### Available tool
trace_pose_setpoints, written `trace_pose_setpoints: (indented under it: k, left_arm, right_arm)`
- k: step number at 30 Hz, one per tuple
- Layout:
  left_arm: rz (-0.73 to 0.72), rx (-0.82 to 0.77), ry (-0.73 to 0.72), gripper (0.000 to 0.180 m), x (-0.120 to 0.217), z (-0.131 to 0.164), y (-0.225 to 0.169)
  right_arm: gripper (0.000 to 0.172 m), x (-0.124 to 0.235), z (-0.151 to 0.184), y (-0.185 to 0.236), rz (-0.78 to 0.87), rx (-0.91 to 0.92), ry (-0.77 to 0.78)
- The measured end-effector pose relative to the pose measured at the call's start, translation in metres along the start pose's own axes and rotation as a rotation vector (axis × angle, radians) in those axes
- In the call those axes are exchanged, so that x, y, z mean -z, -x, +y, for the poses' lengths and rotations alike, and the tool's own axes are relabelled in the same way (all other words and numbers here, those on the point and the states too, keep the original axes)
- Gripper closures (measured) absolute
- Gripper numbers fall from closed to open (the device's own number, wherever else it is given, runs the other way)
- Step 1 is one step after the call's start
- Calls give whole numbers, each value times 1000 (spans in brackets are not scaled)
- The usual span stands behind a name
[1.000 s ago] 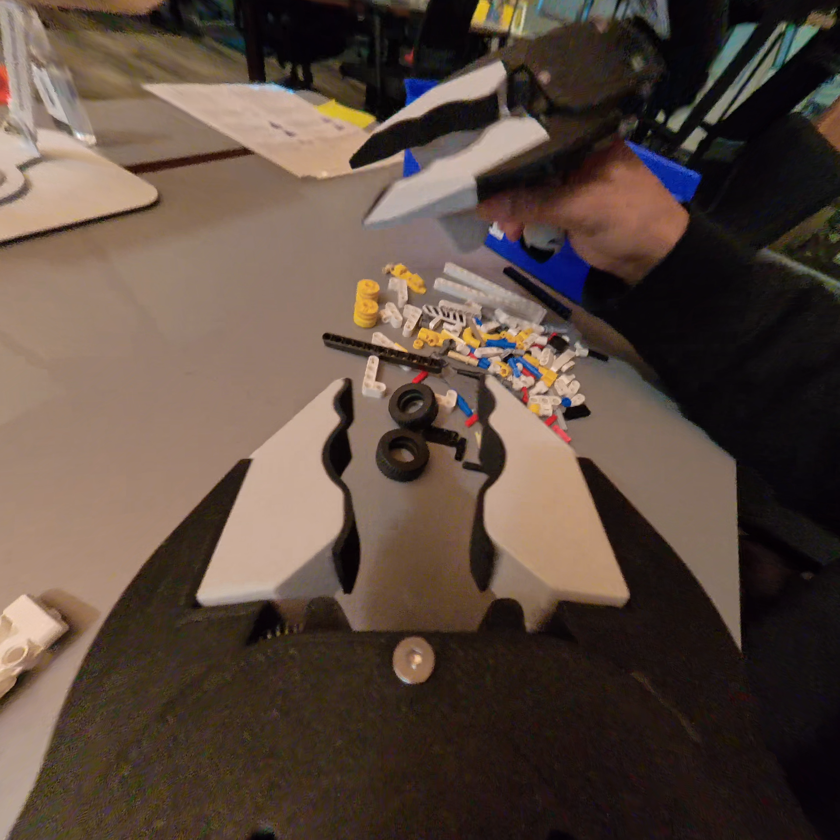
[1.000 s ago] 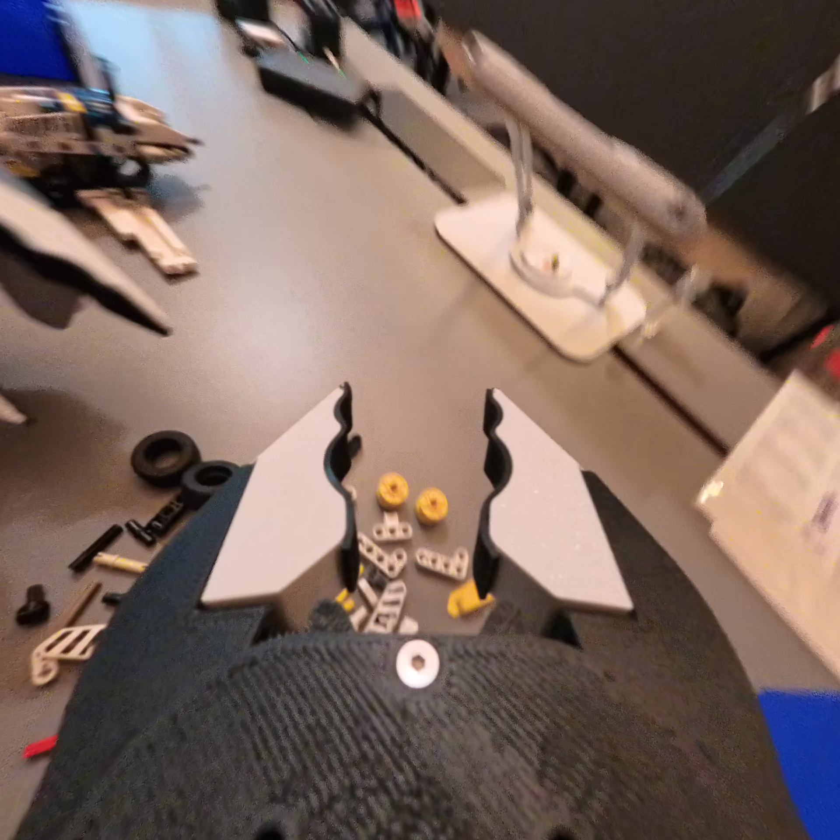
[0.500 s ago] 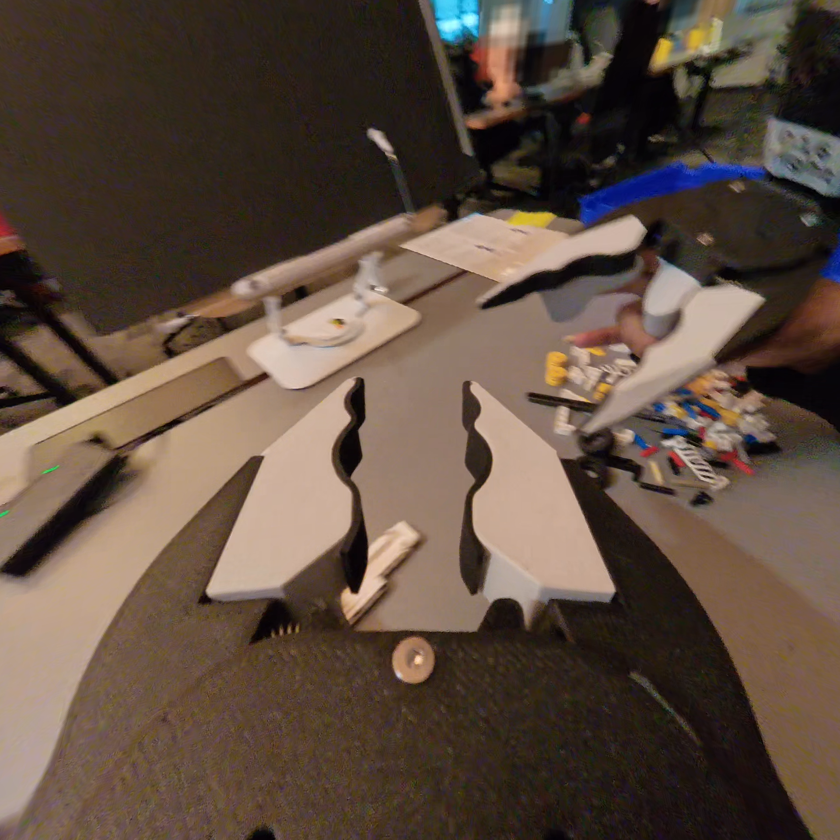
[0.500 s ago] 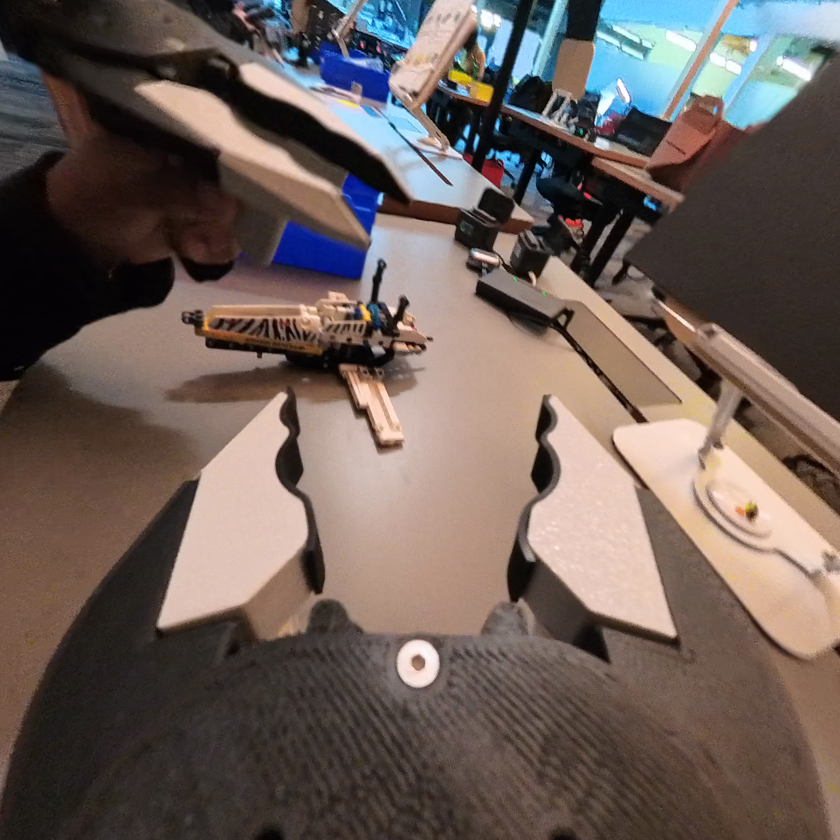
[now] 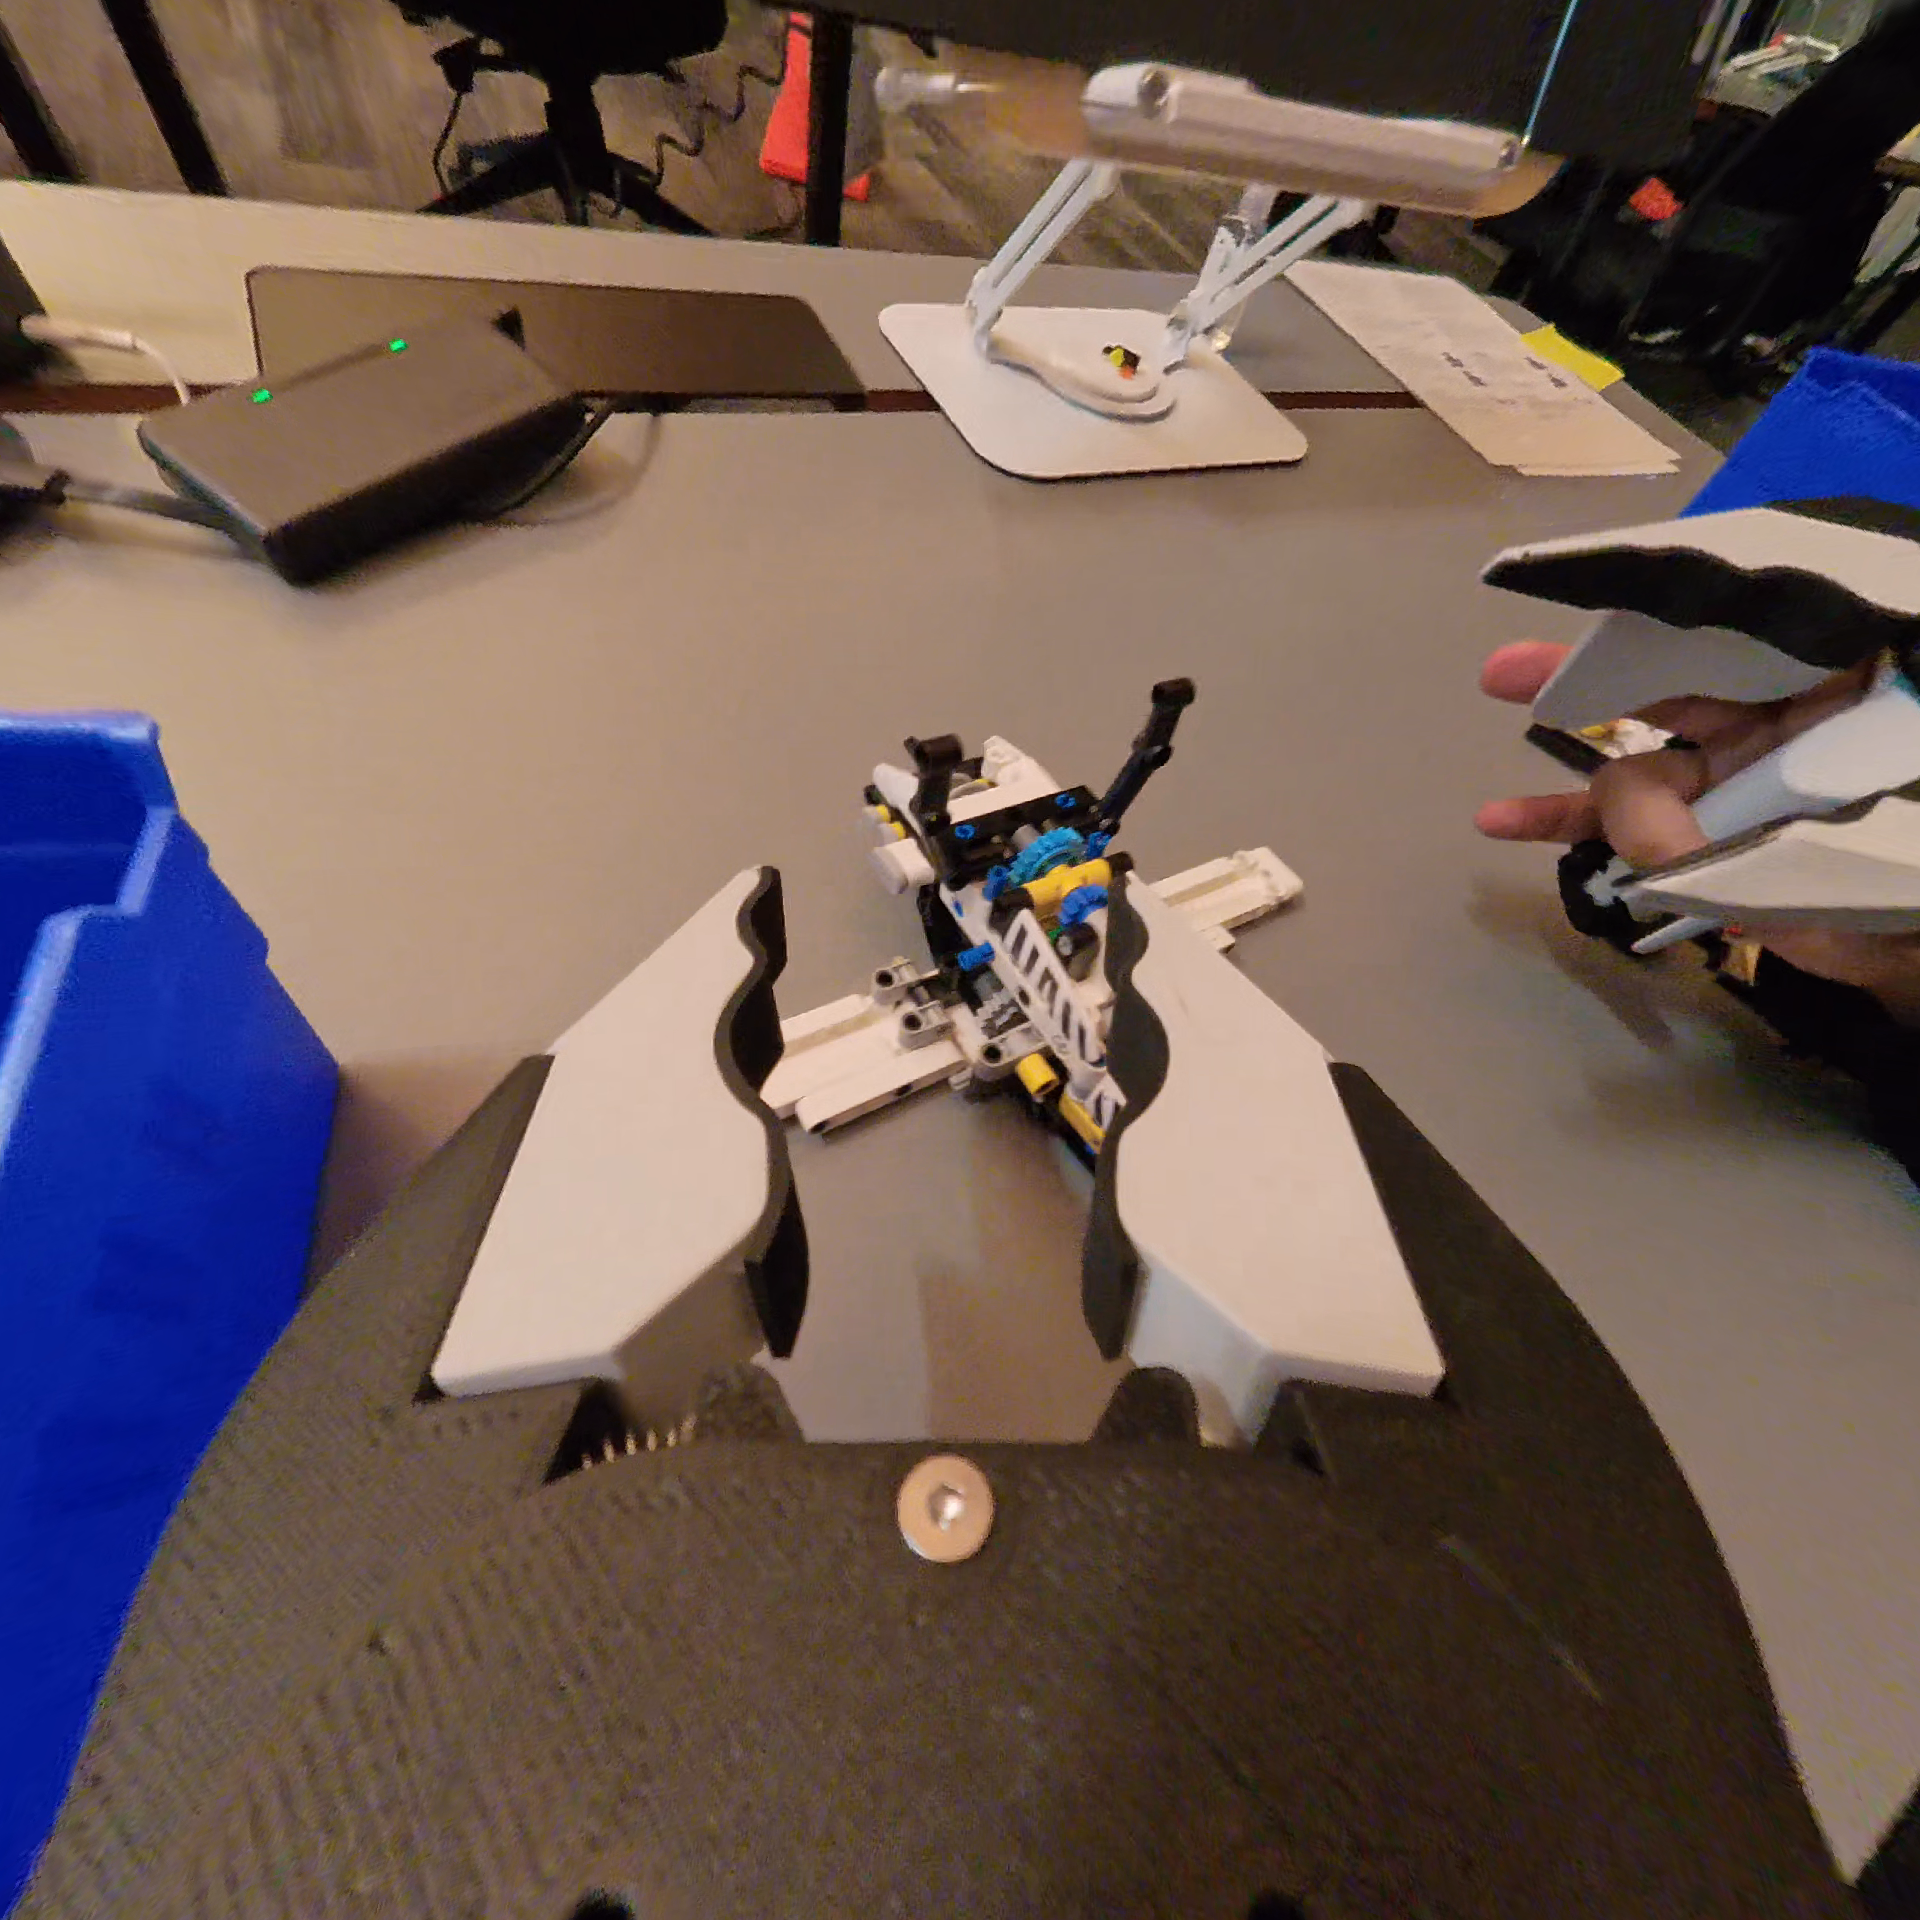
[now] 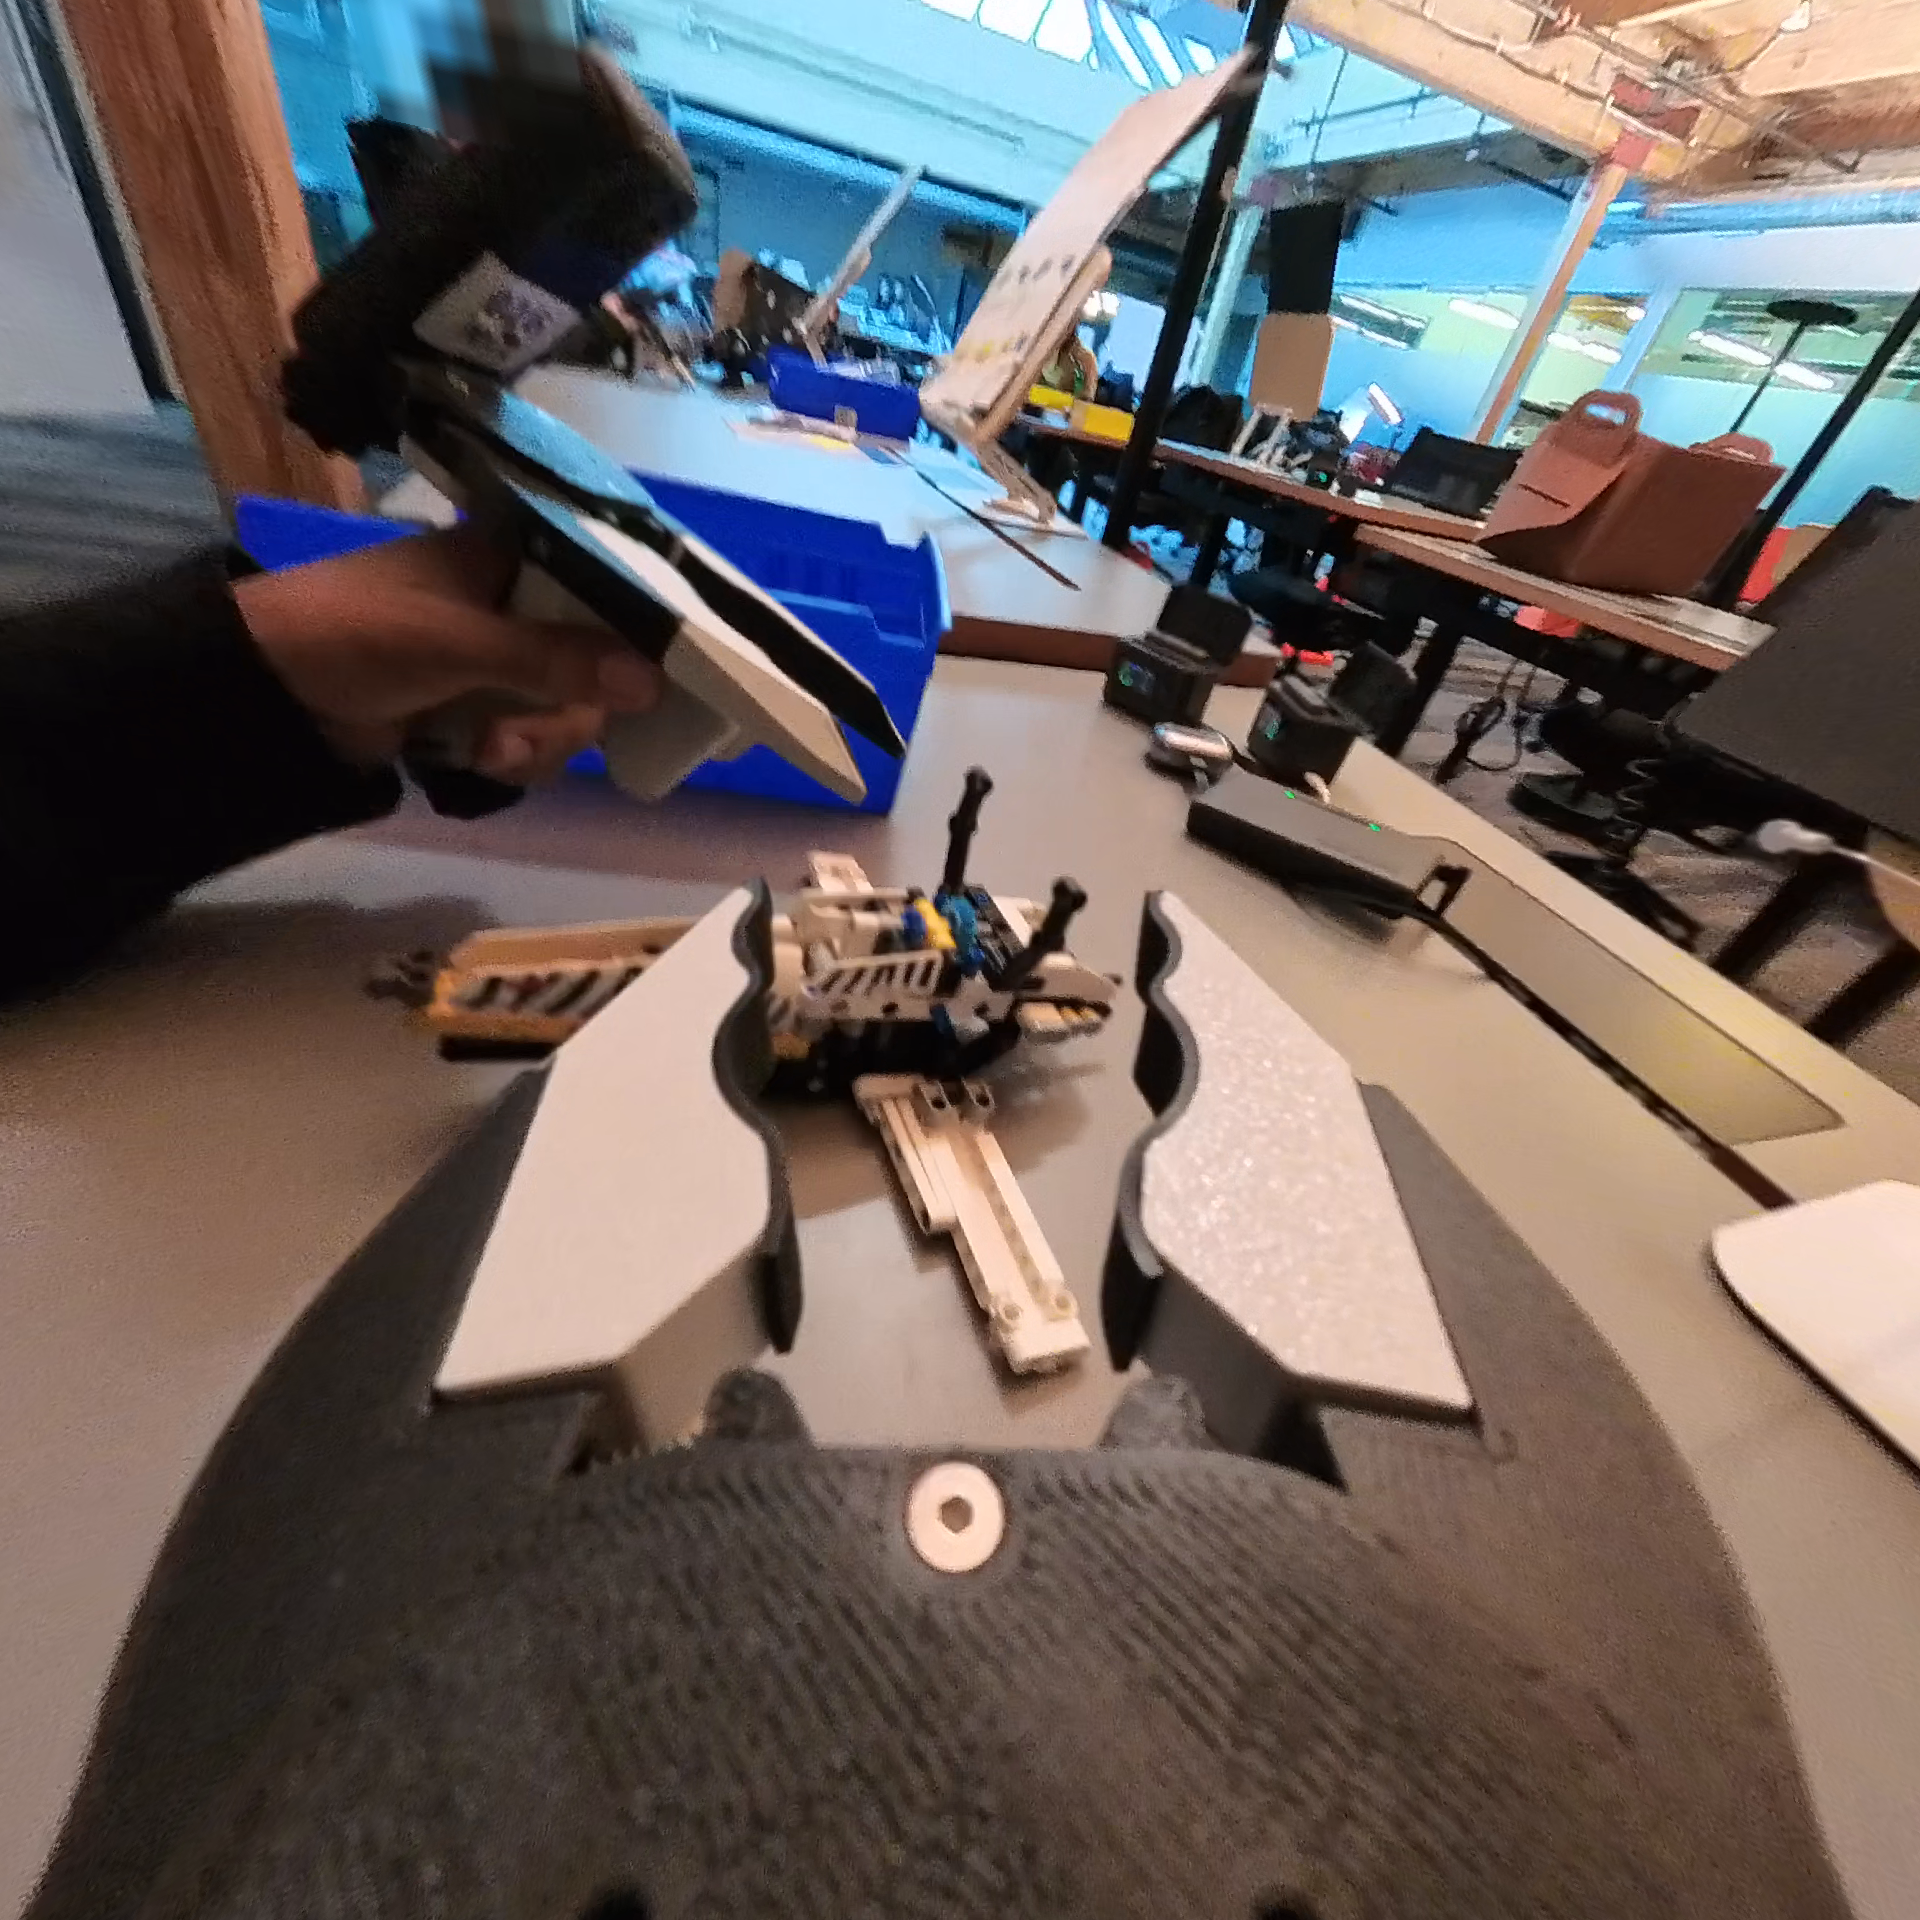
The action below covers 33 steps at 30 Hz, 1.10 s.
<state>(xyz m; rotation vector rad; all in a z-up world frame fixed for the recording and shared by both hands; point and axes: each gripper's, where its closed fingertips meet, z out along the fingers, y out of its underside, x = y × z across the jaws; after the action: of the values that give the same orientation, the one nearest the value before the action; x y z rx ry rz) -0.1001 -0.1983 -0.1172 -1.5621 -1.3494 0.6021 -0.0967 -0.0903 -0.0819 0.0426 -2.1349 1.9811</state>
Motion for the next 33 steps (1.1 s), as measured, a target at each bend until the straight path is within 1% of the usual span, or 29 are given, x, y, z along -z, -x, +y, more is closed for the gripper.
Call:
trace_pose_setpoints:
  k: [2, 4, 5, 7, 9, 12, 15, 18, 20, 21, 23, 24, 25, 26, 28, 30, 33]
  left_arm:
    - [30, 30, -17, 122, -7, 4, 1]
    - [87, 70, -39, 123, -13, 4, -6]
    - [101, 87, -44, 126, -16, 5, -8]
    - [29, 99, -16, 140, -24, 11, 1]
    - [-3, 55, 9, 142, -32, 18, 2]
    - [36, 60, -20, 143, -39, 17, -6]
    - [70, 50, -39, 136, -43, 15, -13]
    - [106, 7, -21, 133, -48, 17, -25]
    - [142, 6, 27, 140, -47, 22, -33]
    - [185, 23, 52, 148, -45, 23, -40]
    - [294, 36, 95, 175, -40, 26, -58]
    - [352, 46, 111, 176, -38, 27, -67]
    - [387, 57, 119, 173, -37, 27, -74]
    - [396, 61, 120, 165, -38, 26, -76]
    - [377, 40, 83, 151, -39, 21, -75]
    - [411, 18, 33, 146, -37, 17, -80]
    - [495, 55, -48, 143, -30, 5, -88]
  right_arm:
    - [104, -1, 12, -2, 22, 28, 44]
    - [104, -1, 14, -1, 20, 2, 56]
    - [104, -2, 14, 0, 7, -28, 56]
    - [100, -3, 14, 7, -42, -109, 64]
    - [98, -4, 14, 12, -78, -181, 71]
    - [100, -3, 12, 12, -88, -224, 64]
    - [104, -2, 17, 10, -79, -221, 86]
    - [107, -2, 25, 12, -92, -220, 118]
    - [108, -2, 29, 11, -91, -225, 130]
    - [108, -2, 30, 10, -89, -226, 135]
    - [110, -1, 31, 7, -80, -223, 146]
    - [111, 0, 33, 5, -73, -220, 153]
    - [112, 1, 34, 2, -67, -219, 161]
    - [114, 3, 35, 1, -68, -223, 165]
    - [121, 6, 31, -1, -87, -241, 142]
    - [129, 10, 18, 2, -136, -276, 66]
    - [147, 18, -8, 9, -230, -346, -80]
